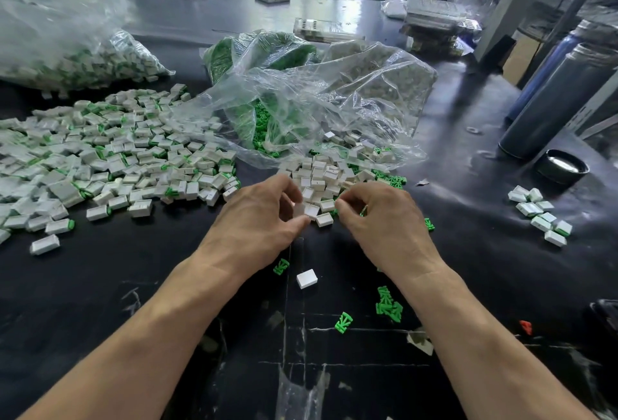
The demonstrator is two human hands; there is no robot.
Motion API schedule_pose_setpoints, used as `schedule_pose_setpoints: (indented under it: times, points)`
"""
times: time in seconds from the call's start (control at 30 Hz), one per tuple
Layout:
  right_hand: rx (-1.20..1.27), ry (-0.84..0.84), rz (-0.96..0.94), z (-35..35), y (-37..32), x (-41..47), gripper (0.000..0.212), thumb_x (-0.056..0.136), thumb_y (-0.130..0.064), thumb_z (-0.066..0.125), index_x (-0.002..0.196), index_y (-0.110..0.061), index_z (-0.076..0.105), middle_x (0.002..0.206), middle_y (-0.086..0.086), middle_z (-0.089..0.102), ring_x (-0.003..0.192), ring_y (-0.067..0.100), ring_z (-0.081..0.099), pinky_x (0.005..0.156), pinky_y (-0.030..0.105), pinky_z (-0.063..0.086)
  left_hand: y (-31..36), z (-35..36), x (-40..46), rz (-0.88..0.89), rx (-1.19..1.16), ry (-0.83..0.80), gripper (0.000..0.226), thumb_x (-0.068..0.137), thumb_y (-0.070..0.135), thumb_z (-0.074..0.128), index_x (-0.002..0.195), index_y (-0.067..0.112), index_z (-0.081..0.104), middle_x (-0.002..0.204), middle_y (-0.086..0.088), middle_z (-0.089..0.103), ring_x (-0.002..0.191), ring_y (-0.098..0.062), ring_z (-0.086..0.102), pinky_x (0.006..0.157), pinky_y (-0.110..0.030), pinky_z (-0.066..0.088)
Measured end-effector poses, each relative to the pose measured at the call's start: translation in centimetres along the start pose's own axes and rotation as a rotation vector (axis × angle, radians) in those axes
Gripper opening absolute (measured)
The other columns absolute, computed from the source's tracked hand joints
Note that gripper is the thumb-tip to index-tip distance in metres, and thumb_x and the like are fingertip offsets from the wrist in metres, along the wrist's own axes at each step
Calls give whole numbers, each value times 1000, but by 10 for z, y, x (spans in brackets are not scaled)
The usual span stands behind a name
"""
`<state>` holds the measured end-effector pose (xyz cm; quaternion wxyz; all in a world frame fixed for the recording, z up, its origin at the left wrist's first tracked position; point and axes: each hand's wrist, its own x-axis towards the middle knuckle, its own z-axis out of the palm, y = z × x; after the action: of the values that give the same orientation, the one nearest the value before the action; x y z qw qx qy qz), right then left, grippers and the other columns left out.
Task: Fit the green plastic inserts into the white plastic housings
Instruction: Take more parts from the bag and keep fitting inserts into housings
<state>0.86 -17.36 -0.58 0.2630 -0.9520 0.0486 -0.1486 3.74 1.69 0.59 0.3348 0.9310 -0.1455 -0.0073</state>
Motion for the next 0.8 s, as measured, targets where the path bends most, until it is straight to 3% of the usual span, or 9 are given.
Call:
schedule_pose_setpoints:
  times: [0.07, 0.13, 0.23, 0.33, 0.5, 0.63, 0.8]
  points:
    - [192, 71, 44, 0, 2, -1, 11, 95, -36, 70, 90, -29, 76, 83, -14, 71, 78, 5, 64, 72, 20, 47, 2, 1, 0, 18, -148, 11, 21, 89, 28, 78, 100, 37, 62, 87, 14, 68, 76, 1, 63, 67, -12, 49]
    - [396, 96, 97, 2, 2, -3, 12, 95, -32, 72, 84, -29, 74, 75, -15, 72, 69, 0, 64, 62, 8, 44, 5, 2, 0, 26, -298, 40, 23, 91, 18, 76, 101, 35, 65, 87, 12, 69, 75, -2, 64, 69, -16, 52]
    - [698, 111, 159, 3, -3, -4, 12, 97, -27, 72, 85, -24, 74, 68, -10, 71, 52, 1, 57, 50, 14, 43, 9, 4, -1, 36, -426, 61, 27, 88, 7, 78, 102, 28, 68, 87, 9, 71, 81, -10, 67, 78, -27, 55]
    - [904, 83, 148, 2, -9, -5, 12, 98, -20, 71, 87, -17, 74, 68, -1, 72, 47, 5, 53, 43, 16, 40, 12, 6, -2, 39, -510, 35, 25, 84, 4, 80, 98, 23, 71, 85, 6, 73, 80, -9, 67, 79, -28, 54]
    - [919, 34, 68, 2, -11, -8, 14, 99, -21, 70, 86, -19, 74, 68, -3, 70, 50, 4, 51, 47, 13, 39, 15, 7, -3, 14, -648, -10, 23, 82, 0, 81, 95, 17, 71, 78, 6, 71, 73, -4, 64, 74, -18, 52]
    - [885, 42, -9, 3, -12, -8, 11, 98, -20, 71, 88, -23, 74, 70, -7, 69, 57, 1, 57, 56, 11, 42, 16, 6, -3, 13, -674, -32, 20, 81, 1, 82, 95, 12, 73, 87, -5, 76, 78, -9, 68, 76, -18, 53]
    - [797, 64, -31, 3, -10, -8, 10, 98, -19, 72, 90, -25, 76, 76, -10, 71, 67, 2, 60, 67, 19, 47, 16, 4, -4, 20, -721, -49, 19, 81, 2, 82, 97, 10, 74, 87, -6, 77, 76, -9, 70, 72, -16, 52]
